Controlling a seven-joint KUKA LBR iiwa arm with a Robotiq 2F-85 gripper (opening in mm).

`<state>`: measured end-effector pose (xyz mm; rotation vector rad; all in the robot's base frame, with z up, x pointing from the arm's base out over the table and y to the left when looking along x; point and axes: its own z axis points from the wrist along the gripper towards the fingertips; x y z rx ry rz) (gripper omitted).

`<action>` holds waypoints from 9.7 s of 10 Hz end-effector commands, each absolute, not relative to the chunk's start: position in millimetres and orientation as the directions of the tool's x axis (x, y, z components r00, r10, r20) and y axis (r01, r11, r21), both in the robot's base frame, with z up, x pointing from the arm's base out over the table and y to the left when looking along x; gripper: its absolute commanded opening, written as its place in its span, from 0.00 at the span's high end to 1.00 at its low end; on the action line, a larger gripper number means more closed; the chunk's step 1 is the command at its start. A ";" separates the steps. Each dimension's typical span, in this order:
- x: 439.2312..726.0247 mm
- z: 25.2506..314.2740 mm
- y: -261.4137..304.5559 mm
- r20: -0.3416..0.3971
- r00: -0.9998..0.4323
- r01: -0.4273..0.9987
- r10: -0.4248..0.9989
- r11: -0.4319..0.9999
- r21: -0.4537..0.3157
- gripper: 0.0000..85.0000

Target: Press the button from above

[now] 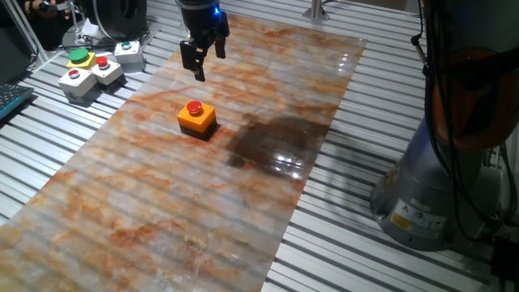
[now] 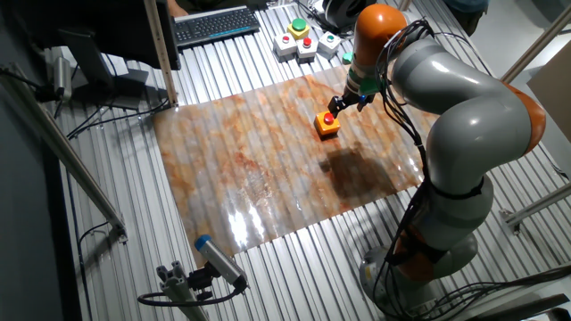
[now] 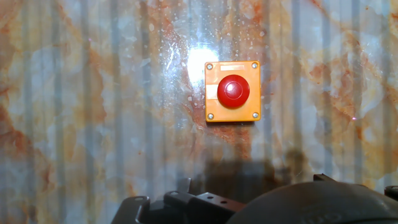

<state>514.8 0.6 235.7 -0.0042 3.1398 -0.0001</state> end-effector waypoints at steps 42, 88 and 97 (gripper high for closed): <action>576.8 224.2 -3.5 -0.047 -0.979 0.196 0.197 0.980 0.025 1.00; 596.8 167.2 -1.2 -0.039 -0.974 0.220 0.221 0.975 0.042 1.00; 595.6 167.3 2.1 -0.062 -0.978 0.199 0.199 0.980 0.008 1.00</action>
